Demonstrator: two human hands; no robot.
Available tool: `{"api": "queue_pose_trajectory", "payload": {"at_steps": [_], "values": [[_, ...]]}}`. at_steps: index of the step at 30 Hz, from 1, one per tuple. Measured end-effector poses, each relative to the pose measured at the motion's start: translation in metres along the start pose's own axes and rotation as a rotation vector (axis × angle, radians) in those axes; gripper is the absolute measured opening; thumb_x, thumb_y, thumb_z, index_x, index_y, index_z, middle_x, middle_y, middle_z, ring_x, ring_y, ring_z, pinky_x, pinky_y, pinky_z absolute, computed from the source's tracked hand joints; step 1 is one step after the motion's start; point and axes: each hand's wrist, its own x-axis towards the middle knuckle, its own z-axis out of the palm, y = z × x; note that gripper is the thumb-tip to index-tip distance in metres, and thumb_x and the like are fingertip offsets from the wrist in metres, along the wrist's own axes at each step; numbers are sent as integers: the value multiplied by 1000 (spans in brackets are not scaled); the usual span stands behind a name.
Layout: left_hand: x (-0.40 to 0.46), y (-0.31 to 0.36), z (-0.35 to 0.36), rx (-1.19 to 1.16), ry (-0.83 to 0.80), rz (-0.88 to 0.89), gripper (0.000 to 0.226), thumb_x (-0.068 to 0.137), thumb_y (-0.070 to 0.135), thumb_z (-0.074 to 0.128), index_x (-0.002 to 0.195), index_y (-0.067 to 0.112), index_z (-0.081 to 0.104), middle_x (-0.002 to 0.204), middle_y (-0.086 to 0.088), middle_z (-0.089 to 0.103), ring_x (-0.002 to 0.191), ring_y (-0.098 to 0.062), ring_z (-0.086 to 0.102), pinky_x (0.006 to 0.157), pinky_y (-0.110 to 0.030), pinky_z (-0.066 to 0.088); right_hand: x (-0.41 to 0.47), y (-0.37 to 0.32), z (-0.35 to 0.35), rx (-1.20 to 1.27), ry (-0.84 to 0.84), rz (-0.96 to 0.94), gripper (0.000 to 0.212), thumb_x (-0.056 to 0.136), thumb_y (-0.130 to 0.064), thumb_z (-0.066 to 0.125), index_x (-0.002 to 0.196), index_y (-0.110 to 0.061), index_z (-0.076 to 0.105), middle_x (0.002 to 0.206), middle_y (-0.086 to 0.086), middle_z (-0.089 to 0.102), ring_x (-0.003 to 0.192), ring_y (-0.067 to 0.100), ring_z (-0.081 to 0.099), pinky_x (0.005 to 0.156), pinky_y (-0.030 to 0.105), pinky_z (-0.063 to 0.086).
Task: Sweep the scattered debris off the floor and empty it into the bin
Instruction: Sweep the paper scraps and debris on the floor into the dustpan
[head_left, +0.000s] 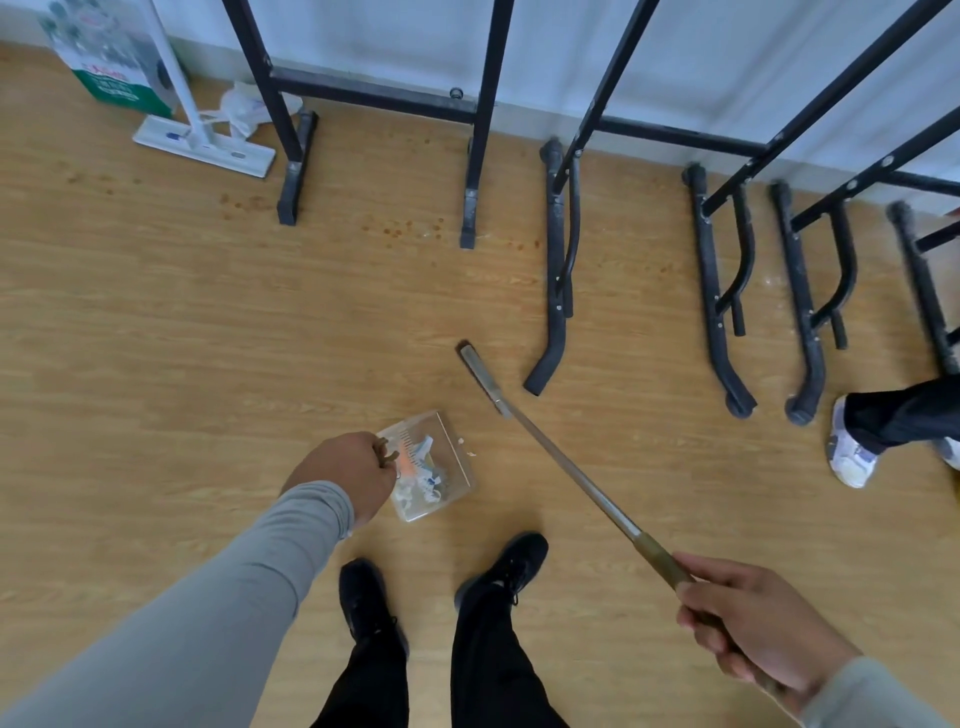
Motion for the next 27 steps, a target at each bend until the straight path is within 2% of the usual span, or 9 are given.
{"api": "queue_pose_trajectory", "payload": {"at_steps": [4, 7, 11, 16, 23, 27], "values": [[1, 2, 2, 13, -10, 1, 22, 93, 40, 49, 96, 25, 65, 81, 2, 68, 73, -20, 65, 71, -34, 58, 24, 8, 28, -120, 52, 17, 52, 94, 5, 55, 144, -13, 53, 60, 11, 55, 41, 16, 37, 35, 20, 27], [2, 1, 5, 24, -6, 10, 22, 93, 40, 48, 94, 25, 64, 79, 2, 68, 72, -21, 65, 68, -33, 57, 28, 20, 59, -155, 6, 64, 55, 96, 3, 53, 148, -15, 47, 59, 10, 55, 42, 15, 37, 37, 22, 28], [4, 1, 5, 25, -7, 13, 21, 93, 38, 48, 94, 24, 64, 80, 1, 68, 72, -20, 65, 66, -33, 55, 13, 25, 54, -86, -112, 101, 44, 96, 4, 55, 137, -11, 57, 65, 15, 57, 45, 16, 42, 36, 20, 29], [5, -1, 4, 32, 1, 17, 22, 95, 39, 49, 99, 23, 64, 83, 1, 68, 74, -20, 65, 66, -31, 53, -7, 18, 11, 42, -138, 114, 33, 94, 8, 58, 124, -5, 65, 69, 23, 57, 42, 18, 40, 34, 17, 28], [6, 2, 6, 37, 13, 19, 22, 96, 38, 49, 104, 24, 64, 84, 2, 68, 77, -21, 65, 67, -31, 52, 24, -5, 48, -147, -56, 36, 49, 95, 3, 55, 141, -14, 55, 66, 11, 58, 45, 14, 43, 37, 22, 31], [6, 0, 5, 33, 15, 19, 20, 95, 37, 51, 100, 25, 65, 82, 3, 67, 75, -20, 64, 69, -33, 54, 28, -15, 58, -154, -125, 78, 44, 95, 0, 55, 136, -15, 57, 68, 11, 61, 47, 13, 46, 37, 23, 36]]}}
